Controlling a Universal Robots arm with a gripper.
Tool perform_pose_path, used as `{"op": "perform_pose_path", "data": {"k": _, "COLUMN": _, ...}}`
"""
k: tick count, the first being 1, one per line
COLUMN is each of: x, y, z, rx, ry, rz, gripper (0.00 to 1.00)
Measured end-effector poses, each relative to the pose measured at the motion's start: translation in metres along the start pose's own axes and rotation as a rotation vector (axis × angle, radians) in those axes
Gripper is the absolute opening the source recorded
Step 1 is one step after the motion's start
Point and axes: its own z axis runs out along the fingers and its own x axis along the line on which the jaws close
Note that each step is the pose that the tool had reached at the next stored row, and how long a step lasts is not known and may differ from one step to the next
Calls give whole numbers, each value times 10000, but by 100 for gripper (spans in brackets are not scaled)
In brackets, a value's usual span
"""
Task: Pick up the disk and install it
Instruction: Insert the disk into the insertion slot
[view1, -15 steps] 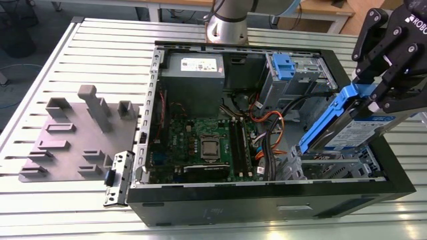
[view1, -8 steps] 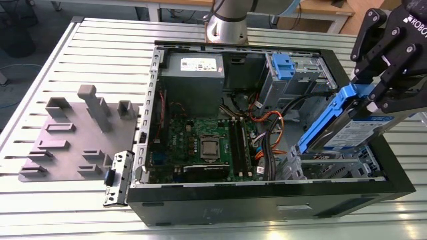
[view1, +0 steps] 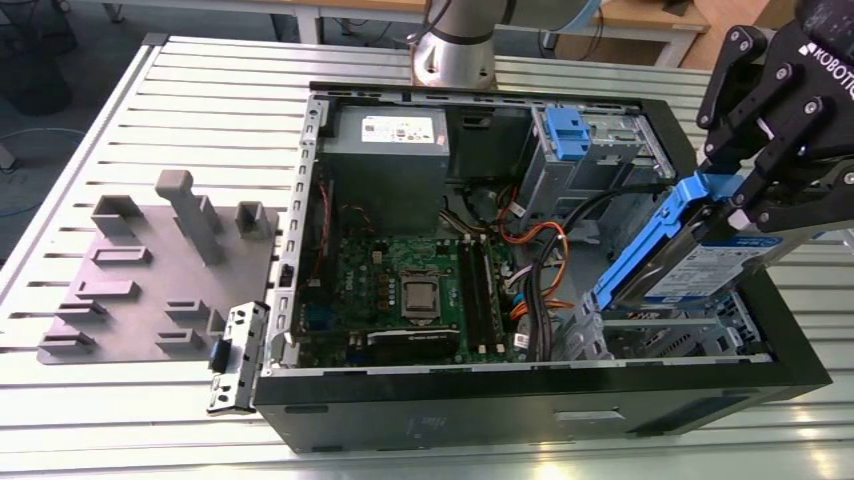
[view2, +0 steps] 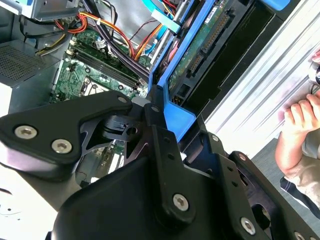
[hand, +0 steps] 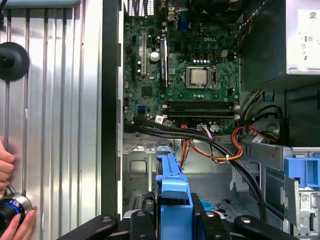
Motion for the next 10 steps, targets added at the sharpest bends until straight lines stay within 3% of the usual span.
{"op": "perform_pose_path", "data": {"k": 3, "x": 0, "y": 0, "z": 8, "rx": 1, "ry": -3, "rz": 0, "gripper": 36}}
{"op": "perform_pose_path", "data": {"k": 10, "x": 3, "y": -2, "z": 98, "rx": 2, "ry": -4, "rz": 0, "gripper": 36}}
